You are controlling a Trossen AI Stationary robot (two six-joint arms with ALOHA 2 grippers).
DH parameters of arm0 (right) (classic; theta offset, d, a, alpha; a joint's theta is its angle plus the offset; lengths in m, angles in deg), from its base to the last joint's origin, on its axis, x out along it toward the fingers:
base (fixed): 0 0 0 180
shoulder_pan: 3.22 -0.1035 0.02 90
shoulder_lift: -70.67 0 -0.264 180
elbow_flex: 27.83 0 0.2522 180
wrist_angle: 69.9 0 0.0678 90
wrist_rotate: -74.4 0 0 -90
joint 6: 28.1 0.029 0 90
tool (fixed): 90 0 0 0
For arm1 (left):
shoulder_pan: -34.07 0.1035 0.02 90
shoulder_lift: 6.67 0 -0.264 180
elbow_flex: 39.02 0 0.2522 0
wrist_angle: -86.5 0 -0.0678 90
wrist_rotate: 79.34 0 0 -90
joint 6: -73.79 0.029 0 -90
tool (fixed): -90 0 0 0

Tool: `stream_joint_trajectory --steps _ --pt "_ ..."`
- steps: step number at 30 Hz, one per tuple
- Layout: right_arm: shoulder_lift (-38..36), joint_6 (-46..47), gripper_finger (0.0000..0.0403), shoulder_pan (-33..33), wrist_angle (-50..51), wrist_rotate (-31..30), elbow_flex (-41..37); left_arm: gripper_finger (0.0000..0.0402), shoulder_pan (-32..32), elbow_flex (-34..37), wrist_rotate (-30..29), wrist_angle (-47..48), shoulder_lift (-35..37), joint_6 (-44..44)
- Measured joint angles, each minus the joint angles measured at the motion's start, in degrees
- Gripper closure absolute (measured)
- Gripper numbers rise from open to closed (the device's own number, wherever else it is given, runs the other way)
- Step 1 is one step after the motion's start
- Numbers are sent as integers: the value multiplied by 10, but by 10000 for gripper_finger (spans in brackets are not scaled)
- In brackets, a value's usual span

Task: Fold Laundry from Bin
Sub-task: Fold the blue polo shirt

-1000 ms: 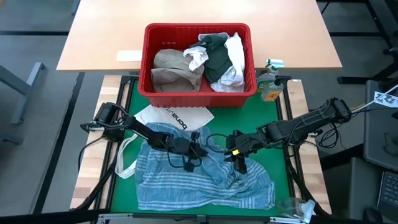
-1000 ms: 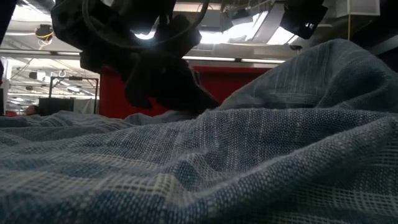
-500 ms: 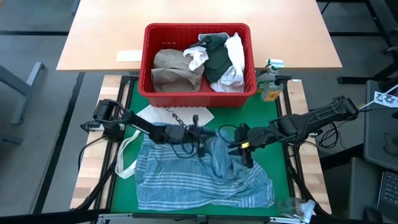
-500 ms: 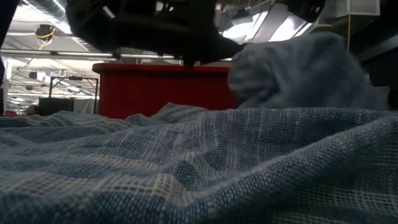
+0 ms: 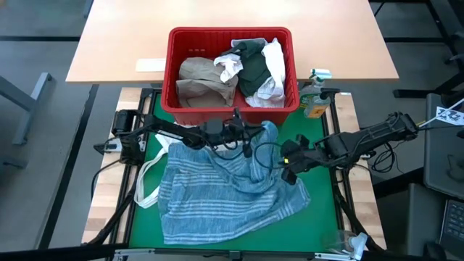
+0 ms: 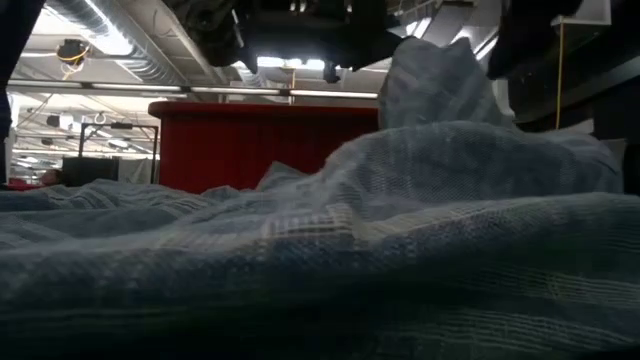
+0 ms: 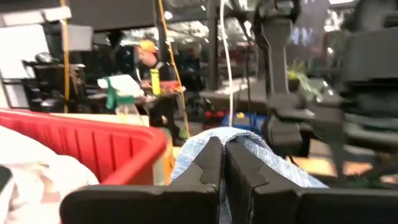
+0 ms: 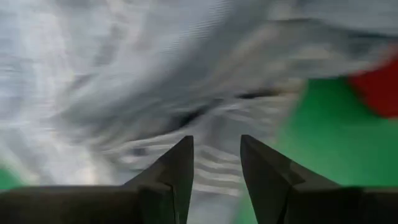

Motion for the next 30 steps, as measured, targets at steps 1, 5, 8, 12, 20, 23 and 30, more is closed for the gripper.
stream_joint_trajectory --steps 1,5,8,12,20,23,30 --pt "3 3 272 0 19 -14 0 401 0 0 4 8 0 0" --pt "11 5 272 6 83 -44 0 401 -5 -1 10 45 0 0" --pt "14 28 272 18 92 -30 -12 401 -10 -1 9 71 0 1" --pt "14 31 272 19 41 11 -66 401 -12 -1 9 96 0 1" --pt "14 31 272 19 -205 142 -229 401 -11 -1 -11 147 0 2" --pt "14 49 272 19 -280 198 -284 401 -11 -1 -13 160 0 2" --pt "13 158 272 14 -310 322 -363 401 -11 -1 -31 176 0 2"
